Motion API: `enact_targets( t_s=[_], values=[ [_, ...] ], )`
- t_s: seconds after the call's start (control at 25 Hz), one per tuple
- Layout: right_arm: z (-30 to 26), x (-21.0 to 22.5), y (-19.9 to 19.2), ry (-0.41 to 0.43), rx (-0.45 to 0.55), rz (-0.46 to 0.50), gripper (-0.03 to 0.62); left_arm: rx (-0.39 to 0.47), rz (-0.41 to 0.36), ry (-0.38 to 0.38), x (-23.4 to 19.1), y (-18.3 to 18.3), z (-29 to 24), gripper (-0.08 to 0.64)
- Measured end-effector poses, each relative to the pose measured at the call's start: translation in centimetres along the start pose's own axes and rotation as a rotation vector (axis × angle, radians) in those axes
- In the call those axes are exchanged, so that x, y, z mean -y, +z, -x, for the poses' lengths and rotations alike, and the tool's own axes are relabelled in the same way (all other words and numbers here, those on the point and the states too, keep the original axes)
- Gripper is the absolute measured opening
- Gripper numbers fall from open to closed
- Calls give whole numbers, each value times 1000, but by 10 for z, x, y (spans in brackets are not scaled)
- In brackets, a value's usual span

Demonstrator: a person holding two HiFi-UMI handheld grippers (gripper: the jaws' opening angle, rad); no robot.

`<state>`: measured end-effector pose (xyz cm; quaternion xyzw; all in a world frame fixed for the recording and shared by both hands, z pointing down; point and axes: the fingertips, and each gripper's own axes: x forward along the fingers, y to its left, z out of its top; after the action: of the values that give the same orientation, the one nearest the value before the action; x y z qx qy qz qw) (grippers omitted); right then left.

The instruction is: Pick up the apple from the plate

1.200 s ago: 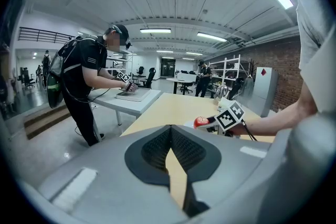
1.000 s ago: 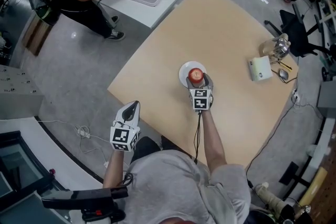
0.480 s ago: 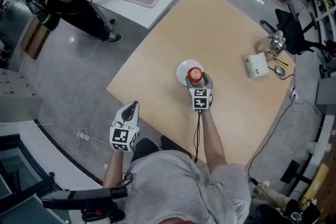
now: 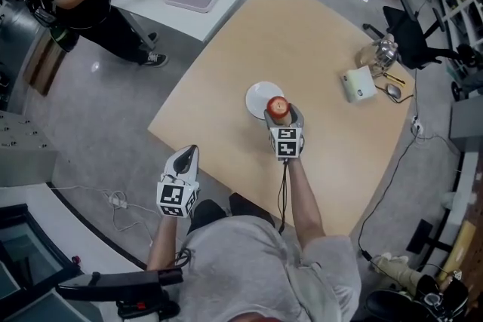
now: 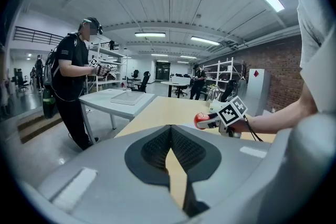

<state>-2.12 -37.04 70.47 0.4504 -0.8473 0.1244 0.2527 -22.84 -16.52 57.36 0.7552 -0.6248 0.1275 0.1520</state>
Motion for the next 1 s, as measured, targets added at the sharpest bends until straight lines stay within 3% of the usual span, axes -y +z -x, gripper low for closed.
enact_targets(
  t_s=[1.0],
  values=[
    [101, 33, -40, -146, 23, -81, 365, 32, -51, -138, 52, 2, 13, 20]
  ],
)
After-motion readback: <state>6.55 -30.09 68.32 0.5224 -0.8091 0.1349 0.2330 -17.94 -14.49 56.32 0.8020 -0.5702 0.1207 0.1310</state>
